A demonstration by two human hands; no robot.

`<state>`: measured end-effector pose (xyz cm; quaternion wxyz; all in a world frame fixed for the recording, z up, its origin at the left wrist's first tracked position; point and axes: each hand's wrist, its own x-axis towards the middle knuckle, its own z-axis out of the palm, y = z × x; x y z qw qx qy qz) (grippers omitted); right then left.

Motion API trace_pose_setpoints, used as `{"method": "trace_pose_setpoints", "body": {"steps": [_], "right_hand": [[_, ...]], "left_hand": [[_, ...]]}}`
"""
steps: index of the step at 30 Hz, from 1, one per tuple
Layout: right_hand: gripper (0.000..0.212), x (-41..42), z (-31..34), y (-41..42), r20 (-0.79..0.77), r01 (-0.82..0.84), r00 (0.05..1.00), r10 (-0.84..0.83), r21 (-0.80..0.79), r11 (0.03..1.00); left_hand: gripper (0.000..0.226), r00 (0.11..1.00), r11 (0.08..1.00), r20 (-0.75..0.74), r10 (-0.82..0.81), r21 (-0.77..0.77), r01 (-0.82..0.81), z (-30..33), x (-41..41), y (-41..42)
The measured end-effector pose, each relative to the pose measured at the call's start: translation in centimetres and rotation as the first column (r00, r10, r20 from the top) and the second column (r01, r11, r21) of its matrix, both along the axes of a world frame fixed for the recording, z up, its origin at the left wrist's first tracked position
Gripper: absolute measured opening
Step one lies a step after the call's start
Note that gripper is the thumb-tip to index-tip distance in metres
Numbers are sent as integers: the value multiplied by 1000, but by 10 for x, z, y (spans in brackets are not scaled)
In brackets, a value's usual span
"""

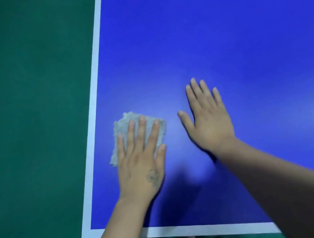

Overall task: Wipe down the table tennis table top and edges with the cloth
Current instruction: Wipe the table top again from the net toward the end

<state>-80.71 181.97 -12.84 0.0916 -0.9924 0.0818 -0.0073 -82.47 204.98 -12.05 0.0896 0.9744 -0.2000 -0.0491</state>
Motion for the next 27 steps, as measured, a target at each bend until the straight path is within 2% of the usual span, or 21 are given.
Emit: {"method": "trace_pose_setpoints", "body": {"steps": [4,8,10,14,17,22,27], "right_hand": [[71,-75,2,12,-37,-2,999,4,53,999],[68,-119,0,5,-34,21,999,-21,16,1000],[68,-121,0,5,-29,33,999,-33,2,999],[68,-121,0,5,-20,45,999,-45,-3,999],[69,-122,-2,5,-15,51,999,-51,-6,999],[69,-122,-1,6,-9,62,998,-62,-15,998],[66,-120,0,7,-4,63,998,-63,-20,998]], "left_hand": [[62,977,977,-21,211,17,-211,2,11,38],[63,928,928,-7,373,16,-373,-3,19,22],[62,946,946,4,324,3,-324,-4,7,6],[59,996,997,63,65,34,-68,-5,-43,-1],[58,998,999,58,0,40,-2,-5,-70,20],[57,997,997,61,54,54,-57,-3,-79,54],[63,960,960,67,272,55,-276,-8,-41,53]]}}
